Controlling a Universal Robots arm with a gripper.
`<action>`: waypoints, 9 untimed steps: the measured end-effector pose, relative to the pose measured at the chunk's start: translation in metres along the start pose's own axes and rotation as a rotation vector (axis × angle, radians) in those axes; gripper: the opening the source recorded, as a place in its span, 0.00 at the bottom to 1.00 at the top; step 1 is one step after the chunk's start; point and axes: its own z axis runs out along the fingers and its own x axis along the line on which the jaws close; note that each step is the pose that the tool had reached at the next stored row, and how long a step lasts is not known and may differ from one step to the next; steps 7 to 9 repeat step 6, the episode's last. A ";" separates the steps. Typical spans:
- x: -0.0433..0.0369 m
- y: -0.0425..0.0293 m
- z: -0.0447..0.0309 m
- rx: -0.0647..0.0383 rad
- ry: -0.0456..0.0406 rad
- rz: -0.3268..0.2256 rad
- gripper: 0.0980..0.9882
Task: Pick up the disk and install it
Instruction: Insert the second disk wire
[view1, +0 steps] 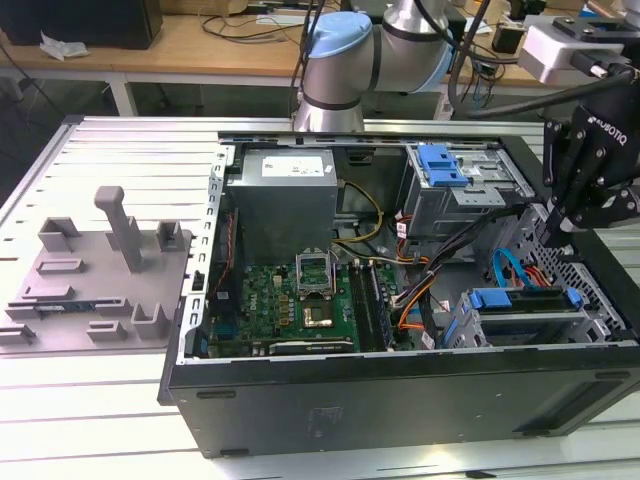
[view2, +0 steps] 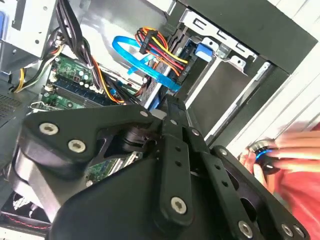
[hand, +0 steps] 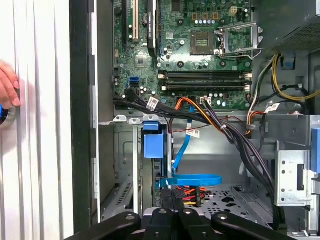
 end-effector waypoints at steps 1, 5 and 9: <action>-0.0004 0.0000 -0.0001 0.000 0.0041 0.000 0.01; -0.0018 0.0001 -0.0002 0.000 0.0167 0.000 0.01; -0.0023 0.0000 -0.0002 0.000 0.0209 0.000 0.01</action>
